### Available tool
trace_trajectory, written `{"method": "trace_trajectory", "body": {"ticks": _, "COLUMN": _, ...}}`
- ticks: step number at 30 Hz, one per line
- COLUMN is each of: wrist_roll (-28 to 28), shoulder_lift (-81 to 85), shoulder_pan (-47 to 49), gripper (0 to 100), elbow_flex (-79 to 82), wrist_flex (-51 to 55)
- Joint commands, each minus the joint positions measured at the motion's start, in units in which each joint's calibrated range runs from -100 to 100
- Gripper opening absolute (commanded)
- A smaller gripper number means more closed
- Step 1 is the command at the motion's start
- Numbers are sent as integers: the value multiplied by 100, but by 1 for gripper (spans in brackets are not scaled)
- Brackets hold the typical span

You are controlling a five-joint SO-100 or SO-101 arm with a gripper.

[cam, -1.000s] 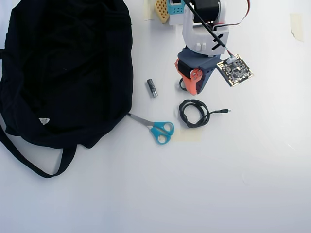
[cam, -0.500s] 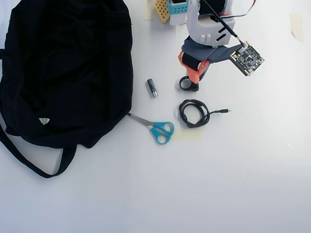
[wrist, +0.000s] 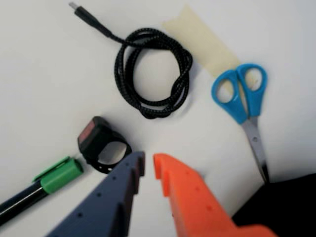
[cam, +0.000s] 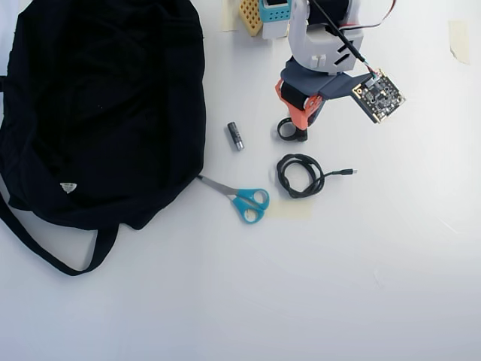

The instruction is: Put the cable into the black bag

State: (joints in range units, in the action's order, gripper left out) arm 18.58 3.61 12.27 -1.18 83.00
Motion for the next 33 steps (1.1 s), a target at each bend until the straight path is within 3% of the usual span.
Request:
{"method": "trace_trajectory", "body": {"ticks": 1, "wrist_roll": 14, "shoulder_lift": -187, "shoulder_pan": 67, "gripper": 3, "elbow_flex": -322, "wrist_flex": -48}}
{"method": "trace_trajectory", "body": {"ticks": 13, "wrist_roll": 276, "shoulder_lift": -2037, "shoulder_pan": -23, "gripper": 3, "elbow_flex": -2002, "wrist_flex": 55}}
{"method": "trace_trajectory", "body": {"ticks": 20, "wrist_roll": 328, "shoulder_lift": -2768, "shoulder_pan": 104, "gripper": 14, "elbow_flex": -2802, "wrist_flex": 529}}
{"method": "trace_trajectory", "body": {"ticks": 33, "wrist_roll": 580, "shoulder_lift": -3473, "shoulder_pan": 561, "gripper": 15, "elbow_flex": -2883, "wrist_flex": 779}}
